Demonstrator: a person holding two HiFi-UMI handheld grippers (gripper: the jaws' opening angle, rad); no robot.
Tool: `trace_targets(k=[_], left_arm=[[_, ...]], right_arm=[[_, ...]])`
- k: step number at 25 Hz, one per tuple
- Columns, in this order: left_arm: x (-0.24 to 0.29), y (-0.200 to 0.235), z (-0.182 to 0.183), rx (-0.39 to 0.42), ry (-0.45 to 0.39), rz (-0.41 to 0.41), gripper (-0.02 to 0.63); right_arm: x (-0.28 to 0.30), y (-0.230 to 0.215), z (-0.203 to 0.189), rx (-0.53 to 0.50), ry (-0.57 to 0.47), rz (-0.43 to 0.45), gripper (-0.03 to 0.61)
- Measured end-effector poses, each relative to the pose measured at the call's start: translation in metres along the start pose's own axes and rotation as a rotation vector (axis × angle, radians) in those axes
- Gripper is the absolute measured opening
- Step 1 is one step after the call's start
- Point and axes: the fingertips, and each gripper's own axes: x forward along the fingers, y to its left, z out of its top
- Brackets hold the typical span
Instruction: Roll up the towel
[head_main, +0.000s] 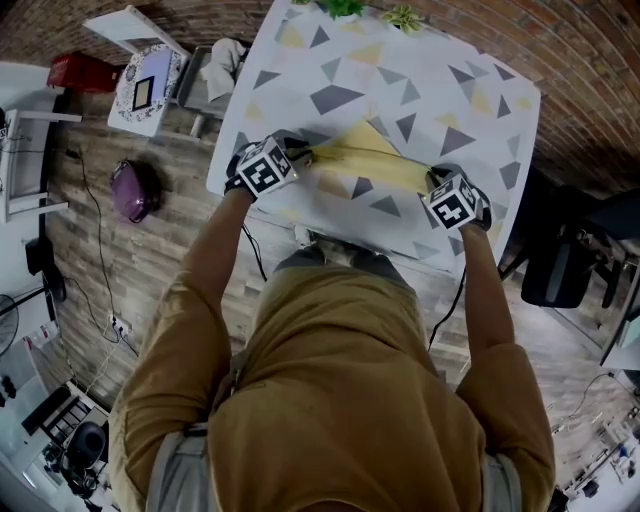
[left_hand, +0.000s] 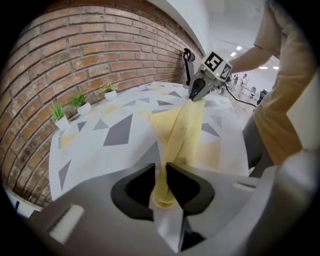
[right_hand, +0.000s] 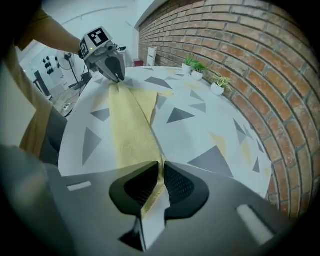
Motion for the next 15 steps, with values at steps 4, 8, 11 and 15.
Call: trace_targets(k=[4, 8, 11, 15], left_arm=[[0.0, 0.001, -0.004, -0.005, -0.003, 0.046, 0.103], [0.002, -0.001, -0.004, 0.056, -0.005, 0.107, 0.102], [0.003, -0.001, -0.005, 0.082, -0.004, 0.151, 0.102], [0.002, 0.001, -0.005, 0.084, -0.004, 0.215, 0.121]], right_arm=[[0.0, -0.001, 0.001, -0.006, -0.027, -0.087, 0.028], [-0.001, -0.002, 0.0, -0.018, -0.032, -0.142, 0.038], [-0.001, -0.004, 0.0, -0.015, -0.04, -0.159, 0.051], [-0.004, -0.012, 0.0, 0.003, -0.054, -0.209, 0.11]])
